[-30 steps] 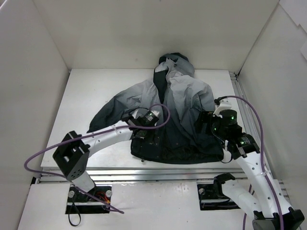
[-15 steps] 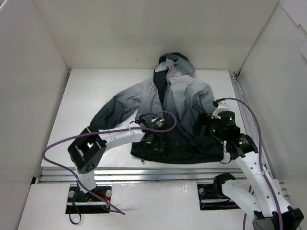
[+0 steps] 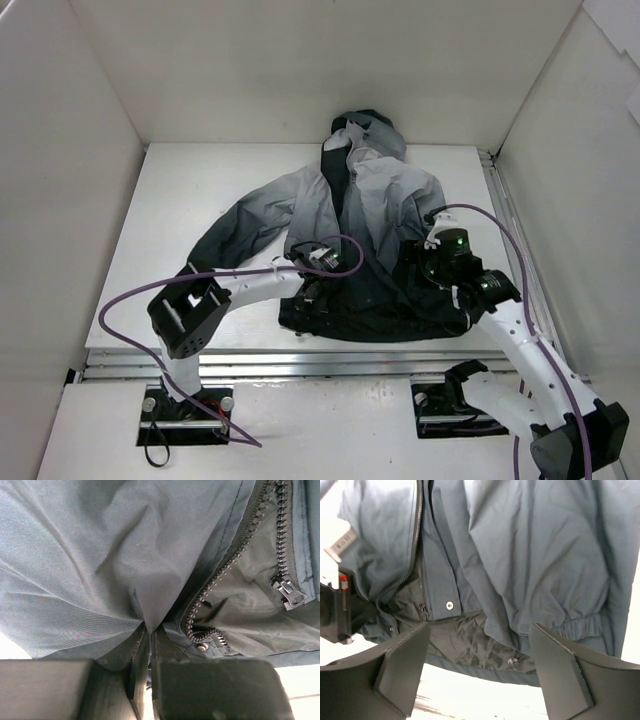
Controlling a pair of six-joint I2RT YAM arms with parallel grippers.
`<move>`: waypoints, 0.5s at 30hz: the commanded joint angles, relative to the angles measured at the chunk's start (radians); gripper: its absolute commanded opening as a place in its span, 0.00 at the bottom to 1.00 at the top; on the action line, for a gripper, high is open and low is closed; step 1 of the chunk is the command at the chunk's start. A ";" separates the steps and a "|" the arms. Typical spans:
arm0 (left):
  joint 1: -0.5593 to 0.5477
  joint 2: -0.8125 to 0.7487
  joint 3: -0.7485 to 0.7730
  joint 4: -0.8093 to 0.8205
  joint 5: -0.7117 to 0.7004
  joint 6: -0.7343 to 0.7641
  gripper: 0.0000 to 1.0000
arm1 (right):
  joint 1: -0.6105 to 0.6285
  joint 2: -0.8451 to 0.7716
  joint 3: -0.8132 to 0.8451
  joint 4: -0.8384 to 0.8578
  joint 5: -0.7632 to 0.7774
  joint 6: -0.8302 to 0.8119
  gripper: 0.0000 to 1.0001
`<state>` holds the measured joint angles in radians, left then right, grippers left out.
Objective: Zip up the jacket
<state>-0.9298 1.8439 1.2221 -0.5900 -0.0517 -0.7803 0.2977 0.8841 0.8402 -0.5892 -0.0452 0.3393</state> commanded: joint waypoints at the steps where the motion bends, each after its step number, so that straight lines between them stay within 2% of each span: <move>1: 0.002 0.002 -0.041 0.074 0.001 -0.023 0.00 | 0.035 0.055 0.036 0.054 0.010 0.000 0.73; 8: 0.011 -0.077 -0.055 0.088 0.021 -0.005 0.00 | 0.099 0.167 0.074 0.069 -0.050 -0.034 0.56; 11: 0.011 -0.124 -0.056 0.088 0.029 0.012 0.00 | 0.124 0.200 0.076 0.081 -0.077 -0.049 0.52; 15: 0.011 -0.169 -0.053 0.079 0.039 0.038 0.00 | 0.141 0.265 0.066 0.106 -0.100 -0.052 0.51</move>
<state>-0.9237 1.7576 1.1522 -0.5304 -0.0254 -0.7666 0.4267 1.1172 0.8703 -0.5514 -0.1051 0.3080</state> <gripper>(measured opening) 0.011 0.512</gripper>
